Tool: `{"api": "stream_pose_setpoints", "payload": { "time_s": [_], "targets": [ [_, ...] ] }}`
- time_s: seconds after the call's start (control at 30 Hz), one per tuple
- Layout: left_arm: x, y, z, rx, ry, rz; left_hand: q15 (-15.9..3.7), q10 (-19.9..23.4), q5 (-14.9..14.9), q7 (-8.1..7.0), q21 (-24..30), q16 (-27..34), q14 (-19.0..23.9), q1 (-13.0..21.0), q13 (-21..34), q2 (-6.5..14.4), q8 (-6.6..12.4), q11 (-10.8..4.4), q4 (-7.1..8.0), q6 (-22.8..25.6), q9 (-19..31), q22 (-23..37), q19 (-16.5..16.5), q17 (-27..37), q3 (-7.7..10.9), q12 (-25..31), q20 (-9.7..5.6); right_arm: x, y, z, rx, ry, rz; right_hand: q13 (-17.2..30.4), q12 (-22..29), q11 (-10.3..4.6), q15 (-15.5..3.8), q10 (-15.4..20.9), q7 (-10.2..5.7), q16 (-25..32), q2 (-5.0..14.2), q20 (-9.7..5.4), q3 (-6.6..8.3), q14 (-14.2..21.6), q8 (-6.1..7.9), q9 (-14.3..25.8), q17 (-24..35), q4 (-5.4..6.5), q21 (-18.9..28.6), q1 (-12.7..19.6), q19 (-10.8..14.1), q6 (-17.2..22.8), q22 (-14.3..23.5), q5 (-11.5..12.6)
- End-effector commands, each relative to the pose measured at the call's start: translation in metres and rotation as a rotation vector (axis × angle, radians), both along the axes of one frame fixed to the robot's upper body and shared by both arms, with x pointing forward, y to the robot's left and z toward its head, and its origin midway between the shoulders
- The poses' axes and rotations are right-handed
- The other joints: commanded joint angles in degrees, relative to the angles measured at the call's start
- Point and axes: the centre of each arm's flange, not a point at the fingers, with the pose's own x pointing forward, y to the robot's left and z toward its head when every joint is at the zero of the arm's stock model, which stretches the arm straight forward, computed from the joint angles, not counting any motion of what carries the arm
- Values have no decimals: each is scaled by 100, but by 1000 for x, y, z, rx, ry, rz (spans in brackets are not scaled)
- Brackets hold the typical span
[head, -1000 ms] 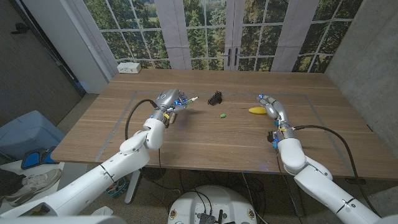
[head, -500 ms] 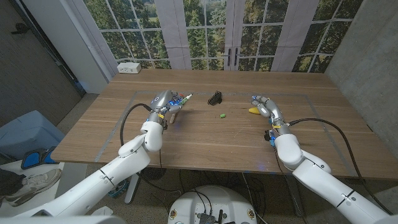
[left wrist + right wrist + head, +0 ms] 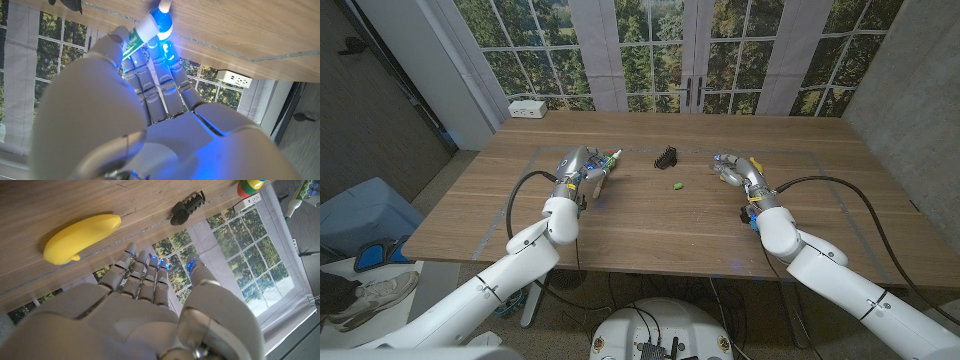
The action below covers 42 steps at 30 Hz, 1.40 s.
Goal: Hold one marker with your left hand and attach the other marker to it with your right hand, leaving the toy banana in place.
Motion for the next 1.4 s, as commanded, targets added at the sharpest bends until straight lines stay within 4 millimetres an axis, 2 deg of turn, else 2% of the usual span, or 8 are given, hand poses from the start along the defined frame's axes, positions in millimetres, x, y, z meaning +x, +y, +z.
{"api": "stream_pose_setpoints", "payload": {
  "time_s": [0.03,0.53,0.77,1.17,1.4],
  "targets": [
    [1,5,-2,-65,23,-39,-1219,882,66,-380,63,-7,714,-7,850,56,27,-882,145,406,1144,14,-35,34,201,15,-516,2,15,4,-130,23,-15,21,-11,-30,-302,-27,-54,44,-41,-43,44,-30,-5,20,40,-6,39,129,9,39,22,47],
    [2,7,3,-74,45,-99,-1220,878,126,-369,125,-41,713,-27,932,43,27,-883,142,406,1148,-3,-70,111,246,-22,-515,8,38,8,-261,18,-8,51,-12,-45,-330,-45,-92,67,-91,-65,9,-79,-9,23,90,22,57,344,10,64,18,35],
    [3,7,5,-66,45,-112,-1220,879,150,-373,152,-57,710,-33,966,35,25,-882,139,396,1153,-9,-82,143,266,-38,-514,11,47,9,-312,-4,-23,63,-5,-106,-379,-35,-122,78,-108,-78,-15,-94,-12,24,111,36,65,406,11,74,16,27],
    [5,6,8,-56,47,-124,-1220,884,193,-375,199,-82,717,-49,997,18,29,-883,136,405,1158,-20,-96,202,301,-84,-516,19,59,9,-392,-24,-48,96,28,-301,-531,38,-295,128,-139,-159,-61,-92,7,26,167,31,107,647,62,170,12,8],
    [6,6,8,-55,47,-128,-1219,899,217,-369,223,-98,722,-58,1017,8,21,-885,136,406,1148,-25,-112,234,321,-106,-515,24,64,10,-431,-40,-62,119,58,-426,-628,110,-436,173,-135,-252,-64,-78,32,29,208,10,142,926,99,279,9,-3]
  ]
}}
